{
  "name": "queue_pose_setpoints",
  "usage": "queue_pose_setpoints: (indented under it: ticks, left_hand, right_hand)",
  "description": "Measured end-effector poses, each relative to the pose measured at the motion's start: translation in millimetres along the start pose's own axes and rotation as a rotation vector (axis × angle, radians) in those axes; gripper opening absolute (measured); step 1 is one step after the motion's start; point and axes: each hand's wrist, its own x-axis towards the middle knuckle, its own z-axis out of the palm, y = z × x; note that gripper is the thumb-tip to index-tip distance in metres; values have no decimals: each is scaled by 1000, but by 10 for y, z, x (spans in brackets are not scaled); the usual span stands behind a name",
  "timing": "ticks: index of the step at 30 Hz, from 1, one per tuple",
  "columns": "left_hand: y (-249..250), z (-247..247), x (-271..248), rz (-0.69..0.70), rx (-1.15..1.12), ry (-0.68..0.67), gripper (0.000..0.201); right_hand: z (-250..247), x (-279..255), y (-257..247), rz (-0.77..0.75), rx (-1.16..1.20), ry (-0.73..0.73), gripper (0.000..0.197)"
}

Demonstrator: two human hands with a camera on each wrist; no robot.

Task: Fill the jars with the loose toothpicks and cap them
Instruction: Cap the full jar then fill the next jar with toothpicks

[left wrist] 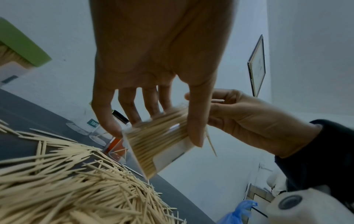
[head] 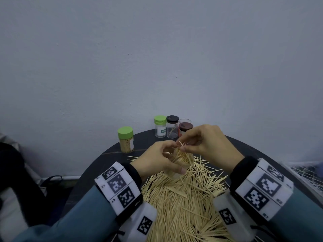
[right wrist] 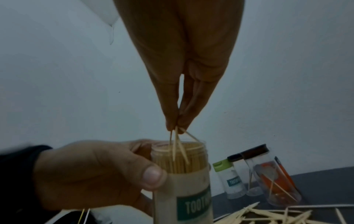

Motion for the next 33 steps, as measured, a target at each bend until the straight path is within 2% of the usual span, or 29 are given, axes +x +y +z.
queue_pose_setpoints:
  ticks: [9, 15, 23, 29, 33]
  left_hand:
    - [15, -39, -3, -101, -132, 17, 55]
    - [13, -13, -4, -121, -158, 6, 52]
    - [26, -31, -5, -128, -239, -2, 49]
    - [48, -51, -18, -141, -252, -4, 52]
    - [72, -92, -17, -141, -276, 12, 49]
  right_hand:
    - [-167, 28, 85, 22, 246, 236, 14]
    - [-43, 29, 69, 15, 417, 296, 14]
    - [153, -3, 125, 23, 411, 193, 20]
    - [143, -1, 124, 13, 340, 186, 3]
    - [134, 0, 139, 32, 229, 201, 13]
